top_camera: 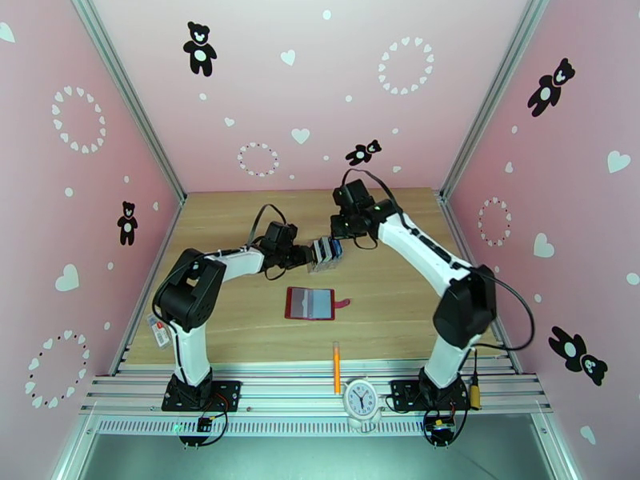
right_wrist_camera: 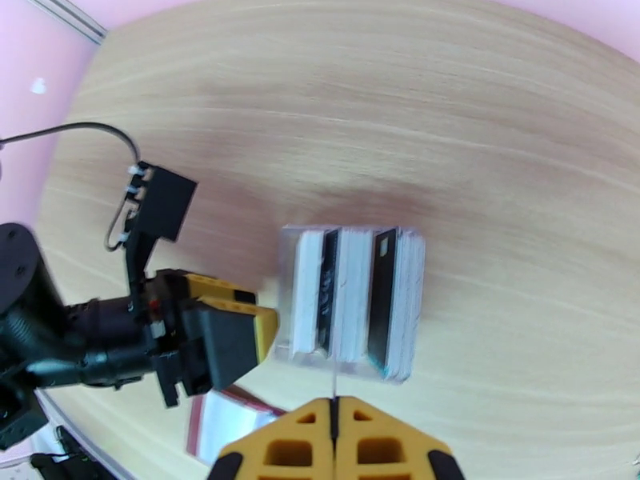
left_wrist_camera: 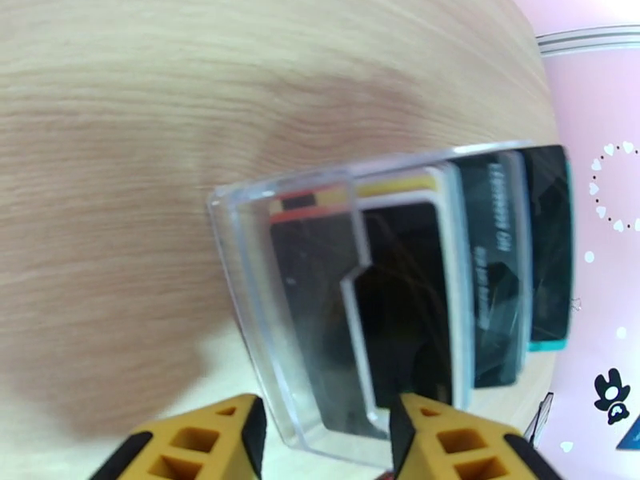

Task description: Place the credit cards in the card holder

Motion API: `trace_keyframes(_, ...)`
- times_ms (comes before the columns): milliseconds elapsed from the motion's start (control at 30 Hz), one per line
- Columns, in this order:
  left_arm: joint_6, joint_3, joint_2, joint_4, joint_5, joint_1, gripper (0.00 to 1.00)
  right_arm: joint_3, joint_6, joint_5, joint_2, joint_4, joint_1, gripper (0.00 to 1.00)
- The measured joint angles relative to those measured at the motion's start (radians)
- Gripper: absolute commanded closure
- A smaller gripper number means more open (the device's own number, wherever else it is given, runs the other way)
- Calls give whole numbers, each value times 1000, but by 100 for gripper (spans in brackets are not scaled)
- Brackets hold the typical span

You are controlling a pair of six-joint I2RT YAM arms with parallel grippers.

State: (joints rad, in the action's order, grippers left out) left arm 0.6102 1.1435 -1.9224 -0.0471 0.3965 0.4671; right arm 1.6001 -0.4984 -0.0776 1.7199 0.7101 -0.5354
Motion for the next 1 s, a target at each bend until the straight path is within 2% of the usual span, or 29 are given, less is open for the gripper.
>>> trace_keyframes(233,-12,-11,72,-13,-14,0,51,-214,-98,-105,-193,-127,0,100)
trace_keyframes(500,-16,-81,134,-44,-36,0,51,-461,-221,-219,-330,-316,0,100)
trace_keyframes(733,-46,-177,253,-90,-72,10,52,-707,-351,-308,-371,-555,0,100)
trace_keyframes(1000,-99,-287,356,-150,-153,79,54,-909,-467,-361,-381,-782,-2,100)
